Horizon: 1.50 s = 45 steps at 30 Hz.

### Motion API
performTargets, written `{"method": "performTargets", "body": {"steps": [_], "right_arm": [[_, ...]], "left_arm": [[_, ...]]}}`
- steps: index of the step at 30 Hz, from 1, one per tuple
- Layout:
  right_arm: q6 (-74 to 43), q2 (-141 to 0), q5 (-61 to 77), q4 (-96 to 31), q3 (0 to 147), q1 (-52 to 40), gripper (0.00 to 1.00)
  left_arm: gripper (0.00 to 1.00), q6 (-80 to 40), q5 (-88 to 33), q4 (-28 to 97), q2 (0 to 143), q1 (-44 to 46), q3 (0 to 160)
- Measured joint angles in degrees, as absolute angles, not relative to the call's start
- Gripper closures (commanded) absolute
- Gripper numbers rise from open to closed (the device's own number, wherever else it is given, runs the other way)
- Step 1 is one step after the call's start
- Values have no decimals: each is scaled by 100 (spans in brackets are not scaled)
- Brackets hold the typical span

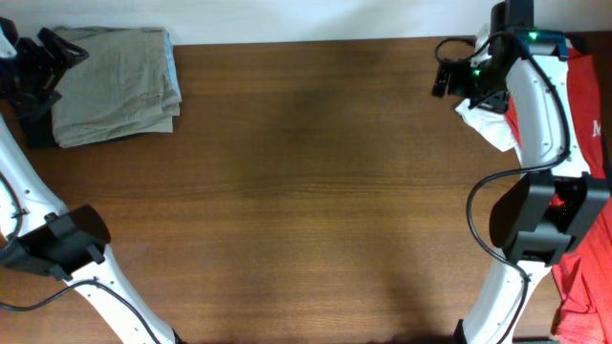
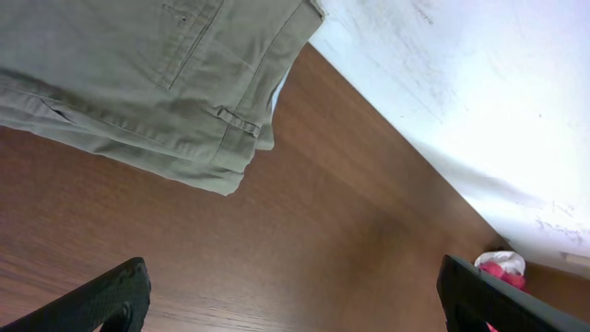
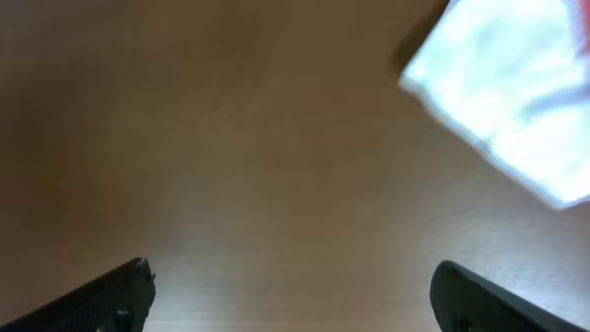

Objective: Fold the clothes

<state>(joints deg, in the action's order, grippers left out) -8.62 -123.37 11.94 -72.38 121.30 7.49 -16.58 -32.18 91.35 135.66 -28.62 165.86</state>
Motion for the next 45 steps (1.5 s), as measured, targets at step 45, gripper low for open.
{"method": "performTargets", "body": {"steps": [45], "right_arm": [[-878, -82, 1286, -930, 650, 139, 1]], "left_arm": [[1, -1658, -2998, 9135, 13566, -2862, 16584]]}}
